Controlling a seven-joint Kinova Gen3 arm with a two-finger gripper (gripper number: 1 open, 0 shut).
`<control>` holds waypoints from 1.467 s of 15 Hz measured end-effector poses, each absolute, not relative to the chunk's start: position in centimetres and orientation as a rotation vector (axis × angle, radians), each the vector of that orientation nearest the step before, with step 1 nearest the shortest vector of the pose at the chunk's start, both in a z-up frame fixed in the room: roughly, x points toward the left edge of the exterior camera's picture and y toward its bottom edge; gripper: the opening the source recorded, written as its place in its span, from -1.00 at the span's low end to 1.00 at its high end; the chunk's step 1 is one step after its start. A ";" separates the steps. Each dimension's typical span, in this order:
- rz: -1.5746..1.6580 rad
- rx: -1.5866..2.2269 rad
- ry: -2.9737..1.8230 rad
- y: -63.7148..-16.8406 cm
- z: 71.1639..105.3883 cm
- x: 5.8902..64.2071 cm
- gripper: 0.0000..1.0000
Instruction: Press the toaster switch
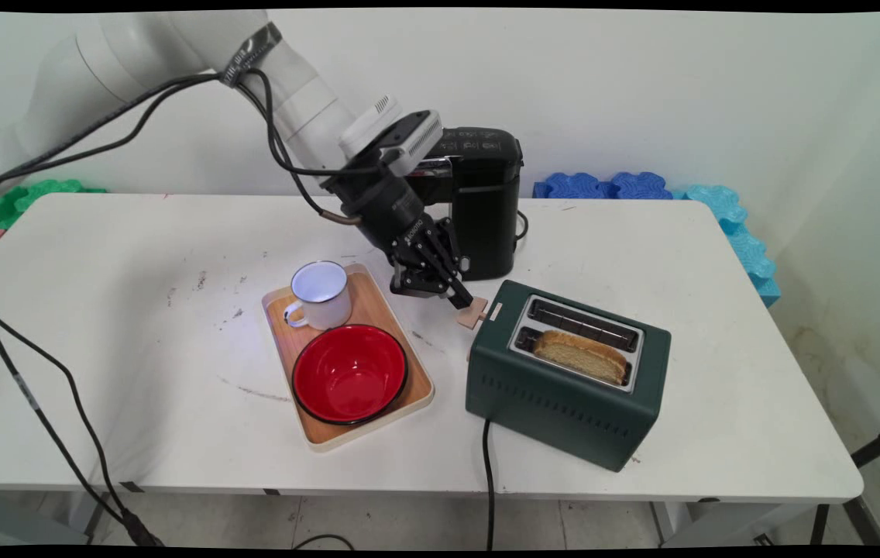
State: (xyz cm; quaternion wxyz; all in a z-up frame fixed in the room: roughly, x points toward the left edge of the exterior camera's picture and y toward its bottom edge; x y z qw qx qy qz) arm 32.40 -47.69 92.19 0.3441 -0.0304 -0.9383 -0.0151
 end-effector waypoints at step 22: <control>-0.032 0.016 -2.447 -48.4 88.7 31.4 -1.00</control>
